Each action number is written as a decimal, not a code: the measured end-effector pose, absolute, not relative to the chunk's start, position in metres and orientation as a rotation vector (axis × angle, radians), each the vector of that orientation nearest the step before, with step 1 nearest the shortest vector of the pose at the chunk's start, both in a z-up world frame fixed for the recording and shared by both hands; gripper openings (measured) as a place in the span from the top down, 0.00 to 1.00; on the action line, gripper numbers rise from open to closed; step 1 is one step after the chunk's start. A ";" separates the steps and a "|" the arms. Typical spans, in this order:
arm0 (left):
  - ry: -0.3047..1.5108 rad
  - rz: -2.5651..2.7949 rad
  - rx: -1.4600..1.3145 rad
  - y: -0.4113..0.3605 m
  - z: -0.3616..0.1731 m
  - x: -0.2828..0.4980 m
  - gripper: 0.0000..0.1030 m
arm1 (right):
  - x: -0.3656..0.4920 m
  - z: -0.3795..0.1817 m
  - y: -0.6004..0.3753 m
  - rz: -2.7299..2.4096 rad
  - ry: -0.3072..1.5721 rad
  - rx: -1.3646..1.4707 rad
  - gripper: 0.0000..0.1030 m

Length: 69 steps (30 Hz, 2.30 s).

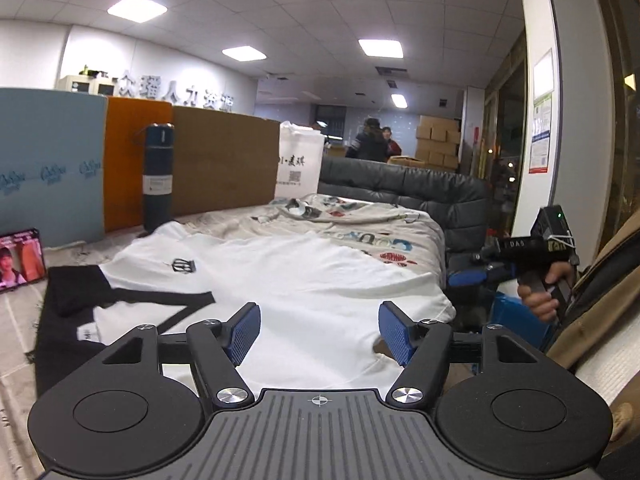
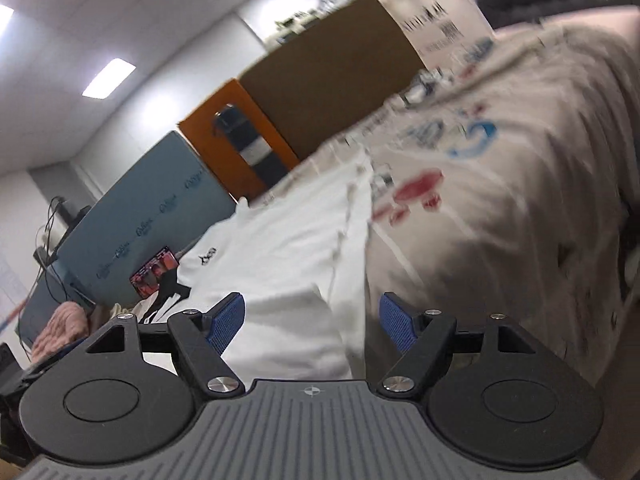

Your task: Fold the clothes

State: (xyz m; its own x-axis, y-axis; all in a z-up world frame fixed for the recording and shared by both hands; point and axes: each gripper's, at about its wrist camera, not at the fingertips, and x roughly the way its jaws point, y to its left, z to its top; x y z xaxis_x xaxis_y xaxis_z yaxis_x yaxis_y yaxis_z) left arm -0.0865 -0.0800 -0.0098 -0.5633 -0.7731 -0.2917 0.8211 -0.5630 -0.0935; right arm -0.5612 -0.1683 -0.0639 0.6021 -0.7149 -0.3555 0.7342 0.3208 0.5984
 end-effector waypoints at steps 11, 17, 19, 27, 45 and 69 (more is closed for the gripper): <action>0.285 -1.903 0.238 -0.075 -0.009 -0.053 0.25 | -0.549 -0.084 -0.155 -0.943 0.222 0.771 0.96; 0.428 -1.513 0.143 -0.082 -0.009 0.000 0.25 | -0.548 -0.079 -0.159 -1.026 0.354 0.656 0.79; 0.447 -1.430 0.164 -0.085 -0.012 0.010 0.25 | -0.557 -0.066 -0.161 -1.064 0.318 0.603 0.49; 0.482 -1.307 0.418 -0.114 -0.030 0.004 0.25 | -0.532 -0.020 -0.188 -0.948 0.225 0.431 0.20; 0.045 -1.763 0.395 -0.026 0.002 -0.056 0.16 | -0.407 -0.029 -0.178 -0.372 0.451 0.123 0.02; 0.292 -1.994 0.666 -0.028 -0.041 -0.113 0.15 | -0.330 -0.046 -0.142 0.035 0.587 -0.357 0.11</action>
